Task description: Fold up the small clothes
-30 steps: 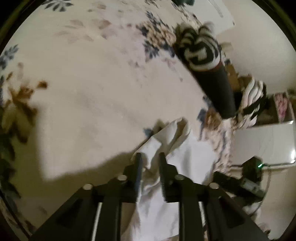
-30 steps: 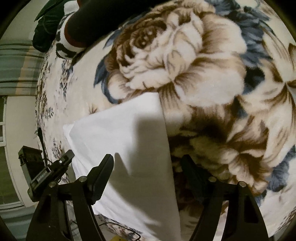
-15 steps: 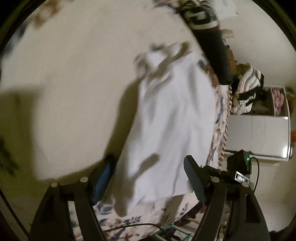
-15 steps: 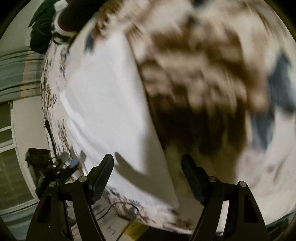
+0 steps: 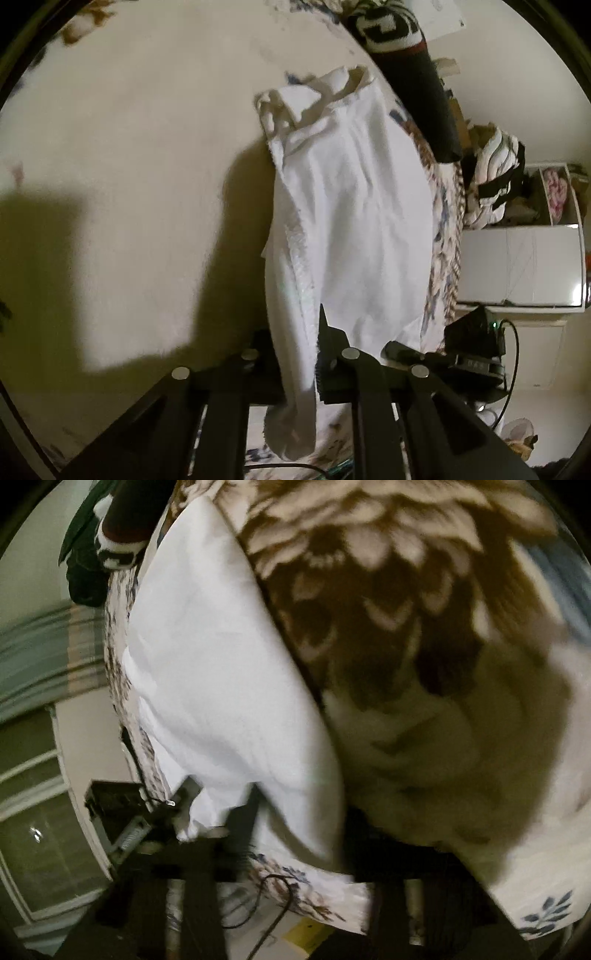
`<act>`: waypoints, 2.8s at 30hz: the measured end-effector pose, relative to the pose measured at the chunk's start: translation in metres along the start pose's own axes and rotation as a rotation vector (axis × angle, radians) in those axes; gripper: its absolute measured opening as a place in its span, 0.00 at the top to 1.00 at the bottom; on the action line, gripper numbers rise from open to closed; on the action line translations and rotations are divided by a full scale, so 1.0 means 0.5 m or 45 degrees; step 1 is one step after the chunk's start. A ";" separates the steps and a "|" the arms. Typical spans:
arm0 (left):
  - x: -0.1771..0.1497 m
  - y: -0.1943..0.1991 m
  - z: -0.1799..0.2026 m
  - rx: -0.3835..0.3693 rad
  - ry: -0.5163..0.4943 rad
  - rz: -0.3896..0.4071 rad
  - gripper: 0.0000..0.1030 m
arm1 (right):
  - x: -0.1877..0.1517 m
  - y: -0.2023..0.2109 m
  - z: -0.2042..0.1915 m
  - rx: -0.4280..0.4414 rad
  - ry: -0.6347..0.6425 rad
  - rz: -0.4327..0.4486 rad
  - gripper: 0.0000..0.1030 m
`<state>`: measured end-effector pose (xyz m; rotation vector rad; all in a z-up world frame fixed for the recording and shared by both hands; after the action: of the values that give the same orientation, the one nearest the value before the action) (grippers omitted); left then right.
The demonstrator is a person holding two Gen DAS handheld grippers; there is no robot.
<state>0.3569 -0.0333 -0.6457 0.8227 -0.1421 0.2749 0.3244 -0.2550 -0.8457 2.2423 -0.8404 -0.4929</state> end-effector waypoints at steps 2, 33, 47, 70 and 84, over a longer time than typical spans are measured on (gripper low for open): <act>0.003 0.009 0.009 -0.008 0.010 0.027 0.92 | 0.001 0.009 -0.008 0.053 -0.022 0.017 0.90; 0.068 0.038 0.131 -0.129 -0.051 0.190 0.94 | 0.041 0.053 -0.110 0.277 -0.018 0.190 0.92; 0.203 0.099 0.289 -0.220 -0.107 0.282 0.94 | 0.120 0.184 -0.314 0.336 0.111 0.293 0.92; 0.790 -0.114 0.696 -0.349 -0.468 0.487 0.94 | 0.782 0.382 -0.796 0.494 0.402 0.750 0.93; 0.588 -0.287 0.416 -0.028 -0.409 0.226 0.91 | 0.808 0.077 -0.488 0.183 0.244 0.476 0.93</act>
<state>0.6764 -0.2253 -0.5386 0.8292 -0.5198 0.3062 0.7321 -0.4402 -0.6914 2.1460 -1.1888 -0.0436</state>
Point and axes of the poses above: each gripper's, at about its wrist camera, not at the fingertips, and y roughly against the way its jaws point, z to its right, x to its top, the point moved 9 cm from there along -y, roughly the way its jaws point, and after that the axes turned 13 degrees about z, right-handed, at the moved point
